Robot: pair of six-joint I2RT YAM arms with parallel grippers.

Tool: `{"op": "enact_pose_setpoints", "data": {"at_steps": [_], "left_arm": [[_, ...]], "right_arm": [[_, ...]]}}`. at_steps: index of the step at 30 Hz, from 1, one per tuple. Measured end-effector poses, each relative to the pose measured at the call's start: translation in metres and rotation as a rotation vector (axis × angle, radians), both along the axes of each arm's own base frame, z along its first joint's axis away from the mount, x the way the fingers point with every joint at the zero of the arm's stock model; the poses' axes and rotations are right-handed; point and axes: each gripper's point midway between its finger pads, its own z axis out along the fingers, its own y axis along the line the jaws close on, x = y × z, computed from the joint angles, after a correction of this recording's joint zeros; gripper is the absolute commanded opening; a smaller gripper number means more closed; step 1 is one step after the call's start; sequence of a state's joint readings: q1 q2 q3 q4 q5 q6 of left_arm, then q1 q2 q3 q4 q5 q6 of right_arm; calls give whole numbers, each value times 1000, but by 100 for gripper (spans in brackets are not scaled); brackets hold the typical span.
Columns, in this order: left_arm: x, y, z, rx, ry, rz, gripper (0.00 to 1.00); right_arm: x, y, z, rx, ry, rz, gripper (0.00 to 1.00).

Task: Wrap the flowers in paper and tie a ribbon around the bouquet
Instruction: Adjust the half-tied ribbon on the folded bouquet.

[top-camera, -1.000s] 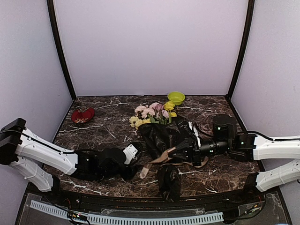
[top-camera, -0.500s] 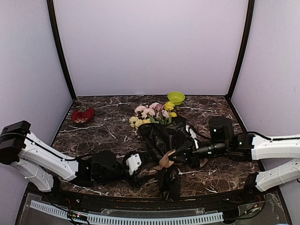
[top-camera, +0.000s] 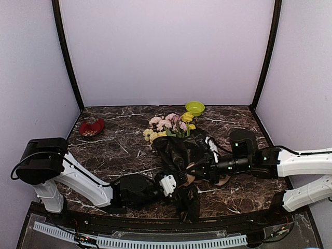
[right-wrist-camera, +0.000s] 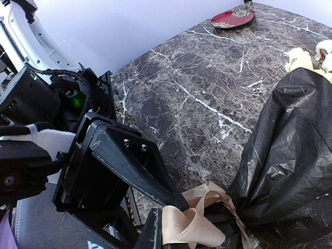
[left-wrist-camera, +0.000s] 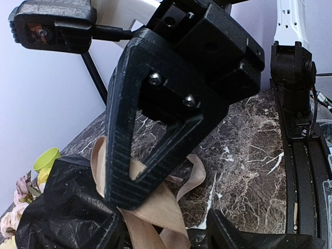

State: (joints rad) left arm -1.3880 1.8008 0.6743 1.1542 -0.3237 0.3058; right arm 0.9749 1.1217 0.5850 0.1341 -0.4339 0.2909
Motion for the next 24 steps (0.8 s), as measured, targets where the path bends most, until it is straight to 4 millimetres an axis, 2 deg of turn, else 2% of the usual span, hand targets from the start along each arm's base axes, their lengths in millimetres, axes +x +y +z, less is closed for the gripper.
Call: {"op": "enact_pose_setpoints", "data": {"at_steps": [2, 5, 8, 13, 15, 16, 17, 18, 19, 22, 24], "left_arm": [[0, 0, -2, 1, 2, 4, 55], [1, 0, -2, 0, 3, 7, 42], [3, -2, 0, -9, 10, 21, 37], [9, -4, -4, -7, 18, 52, 34], [9, -6, -6, -3, 27, 56, 24], [9, -6, -7, -3, 32, 56, 16], [10, -6, -9, -2, 40, 58, 3], [10, -6, -9, -3, 47, 59, 0], [10, -6, -10, -2, 52, 61, 0], [10, -6, -12, 0, 58, 65, 0], [11, -5, -12, -5, 65, 67, 0]], "right_arm": [[2, -1, 0, -1, -3, -11, 0], [3, -1, 1, -1, -7, -19, 0], [4, 0, 2, 1, -10, -23, 0], [5, 0, 5, 7, -11, -23, 0], [5, 1, 6, 7, -10, -24, 0], [5, 1, 7, 7, -10, -24, 0], [5, 1, 7, 7, -10, -24, 0], [5, 1, 8, 8, -10, -24, 0], [5, 1, 9, 7, -10, -24, 9], [7, 0, 8, -19, 3, -41, 47], [17, -5, 6, -59, 17, -99, 56]]}}
